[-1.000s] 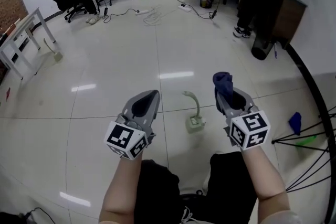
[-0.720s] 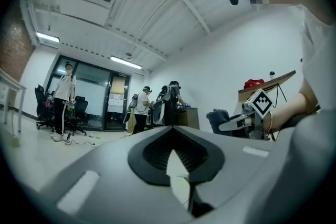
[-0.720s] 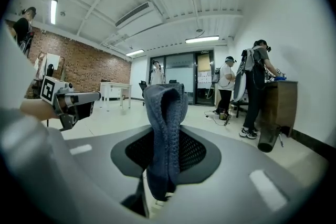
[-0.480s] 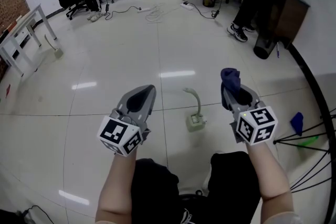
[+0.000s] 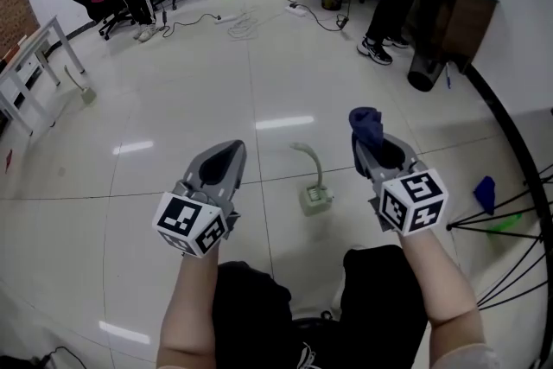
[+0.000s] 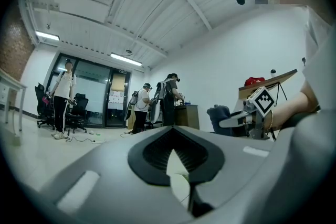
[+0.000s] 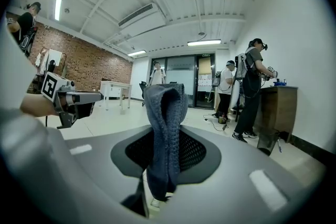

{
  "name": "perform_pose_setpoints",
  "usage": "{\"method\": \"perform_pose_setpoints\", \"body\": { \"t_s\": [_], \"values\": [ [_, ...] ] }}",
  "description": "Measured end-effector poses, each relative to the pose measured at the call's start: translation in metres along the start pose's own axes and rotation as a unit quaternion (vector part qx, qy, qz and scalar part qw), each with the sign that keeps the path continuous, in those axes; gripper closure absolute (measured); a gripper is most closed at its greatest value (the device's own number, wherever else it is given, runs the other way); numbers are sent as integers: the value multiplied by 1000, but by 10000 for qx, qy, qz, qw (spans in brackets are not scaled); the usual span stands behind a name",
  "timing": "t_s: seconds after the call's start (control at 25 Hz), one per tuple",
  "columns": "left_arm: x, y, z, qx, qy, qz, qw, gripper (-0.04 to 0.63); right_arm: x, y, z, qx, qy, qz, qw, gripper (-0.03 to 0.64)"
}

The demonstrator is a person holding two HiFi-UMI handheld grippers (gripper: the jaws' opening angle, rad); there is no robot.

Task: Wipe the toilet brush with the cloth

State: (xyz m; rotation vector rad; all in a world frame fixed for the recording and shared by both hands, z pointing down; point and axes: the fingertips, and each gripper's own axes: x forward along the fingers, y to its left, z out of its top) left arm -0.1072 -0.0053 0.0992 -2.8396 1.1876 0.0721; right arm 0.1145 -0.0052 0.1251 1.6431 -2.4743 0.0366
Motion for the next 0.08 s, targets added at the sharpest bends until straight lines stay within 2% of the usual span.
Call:
{"method": "perform_pose_setpoints", "body": {
  "t_s": [0.08],
  "values": [
    [1, -3, 0, 4, 26, -25, 10000, 591, -1, 0, 0, 2, 7, -7, 10000, 512]
  ]
}}
